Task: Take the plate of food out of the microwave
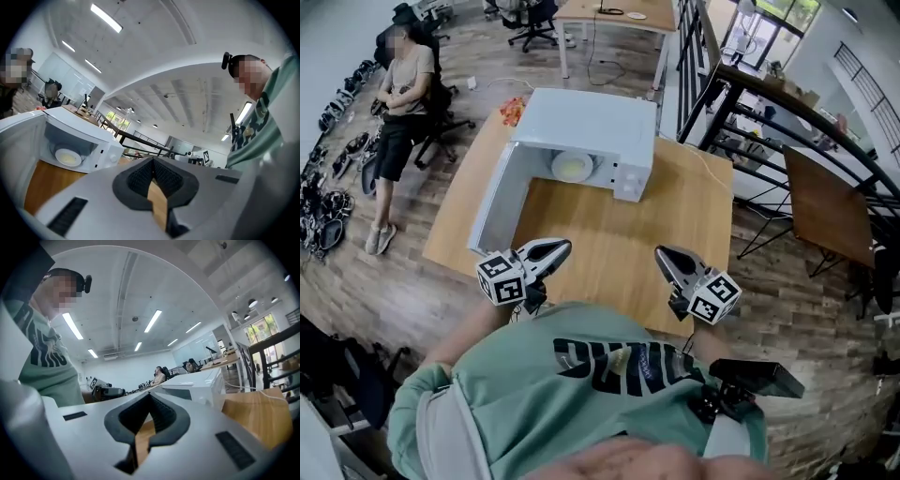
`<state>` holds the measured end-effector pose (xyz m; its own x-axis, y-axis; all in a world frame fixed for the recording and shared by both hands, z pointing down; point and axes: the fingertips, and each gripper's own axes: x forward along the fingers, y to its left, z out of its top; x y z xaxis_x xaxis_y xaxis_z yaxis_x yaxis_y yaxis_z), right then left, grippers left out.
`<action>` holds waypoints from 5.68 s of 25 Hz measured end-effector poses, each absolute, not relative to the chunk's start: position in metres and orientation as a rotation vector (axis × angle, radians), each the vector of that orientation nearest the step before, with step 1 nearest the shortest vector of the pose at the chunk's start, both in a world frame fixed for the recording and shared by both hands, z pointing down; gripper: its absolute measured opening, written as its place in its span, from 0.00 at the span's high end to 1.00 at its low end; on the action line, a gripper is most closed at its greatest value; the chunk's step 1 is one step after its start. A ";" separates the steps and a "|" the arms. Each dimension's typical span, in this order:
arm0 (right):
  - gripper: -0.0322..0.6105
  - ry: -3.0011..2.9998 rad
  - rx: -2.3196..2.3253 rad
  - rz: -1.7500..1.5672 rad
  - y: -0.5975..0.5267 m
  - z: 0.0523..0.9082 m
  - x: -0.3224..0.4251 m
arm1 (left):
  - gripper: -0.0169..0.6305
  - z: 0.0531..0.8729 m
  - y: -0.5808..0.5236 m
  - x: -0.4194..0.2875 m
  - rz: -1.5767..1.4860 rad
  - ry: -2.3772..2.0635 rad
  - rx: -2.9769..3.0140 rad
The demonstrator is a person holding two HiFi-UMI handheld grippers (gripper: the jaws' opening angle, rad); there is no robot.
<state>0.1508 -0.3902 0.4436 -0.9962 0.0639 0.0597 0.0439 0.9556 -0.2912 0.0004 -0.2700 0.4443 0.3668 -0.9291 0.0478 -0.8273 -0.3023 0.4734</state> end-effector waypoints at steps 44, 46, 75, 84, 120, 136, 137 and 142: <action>0.71 -2.389 0.095 1.683 -0.476 0.717 -0.198 | 0.97 0.583 -0.240 -0.092 -0.235 -1.572 2.040; 0.71 -2.373 0.128 1.723 -0.488 0.726 -0.206 | 0.97 0.587 -0.240 -0.094 -0.242 -1.571 2.031; 0.92 -2.251 0.133 1.982 -0.502 0.751 -0.229 | 0.97 0.599 -0.233 -0.098 -0.282 -1.544 1.990; 0.92 -2.242 0.022 2.010 -0.476 0.725 -0.205 | 0.97 0.587 -0.236 -0.094 -0.299 -1.554 2.006; 0.92 -2.294 0.013 2.061 -0.466 0.643 -0.002 | 0.97 0.554 -0.314 -0.023 -0.277 -1.428 2.180; 0.92 -2.352 0.222 2.118 -0.499 0.648 0.094 | 0.97 0.554 -0.356 0.024 -0.229 -1.320 2.254; 0.92 -2.352 0.243 2.122 -0.502 0.650 0.102 | 0.97 0.555 -0.360 0.027 -0.223 -1.316 2.254; 0.92 -2.340 0.353 2.140 -0.514 0.663 0.139 | 0.97 0.563 -0.377 0.043 -0.204 -1.296 2.264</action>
